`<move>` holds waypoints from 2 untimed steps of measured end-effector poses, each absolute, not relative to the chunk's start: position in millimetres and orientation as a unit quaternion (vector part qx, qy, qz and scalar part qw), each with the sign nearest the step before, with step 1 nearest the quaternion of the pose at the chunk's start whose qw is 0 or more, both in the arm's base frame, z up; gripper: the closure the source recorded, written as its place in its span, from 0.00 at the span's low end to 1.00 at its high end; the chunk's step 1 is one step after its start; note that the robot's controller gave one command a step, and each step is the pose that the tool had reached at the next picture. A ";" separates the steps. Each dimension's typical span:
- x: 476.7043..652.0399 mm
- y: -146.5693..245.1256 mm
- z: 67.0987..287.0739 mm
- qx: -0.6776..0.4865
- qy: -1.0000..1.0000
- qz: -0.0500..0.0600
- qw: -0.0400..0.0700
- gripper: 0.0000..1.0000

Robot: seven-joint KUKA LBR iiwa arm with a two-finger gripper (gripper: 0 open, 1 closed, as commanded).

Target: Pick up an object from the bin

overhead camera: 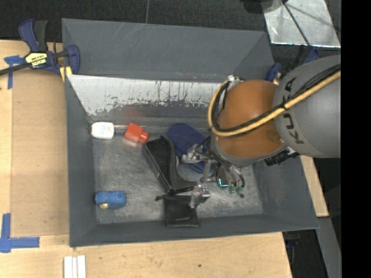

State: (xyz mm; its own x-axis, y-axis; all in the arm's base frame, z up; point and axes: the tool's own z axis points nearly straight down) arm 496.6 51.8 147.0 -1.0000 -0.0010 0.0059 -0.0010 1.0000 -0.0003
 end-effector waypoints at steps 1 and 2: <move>484.8 45.0 74.0 -0.130 -0.991 -0.001 -0.003 0.00; 547.3 37.0 70.3 -0.169 -0.985 0.003 0.029 0.00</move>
Offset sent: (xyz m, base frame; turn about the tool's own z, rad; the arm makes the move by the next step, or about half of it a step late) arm -0.0142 -0.0069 -0.0770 0.2640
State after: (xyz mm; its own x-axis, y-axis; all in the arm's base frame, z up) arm 547.3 37.0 70.3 -0.9414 0.3325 0.0564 0.3322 0.9431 -0.0151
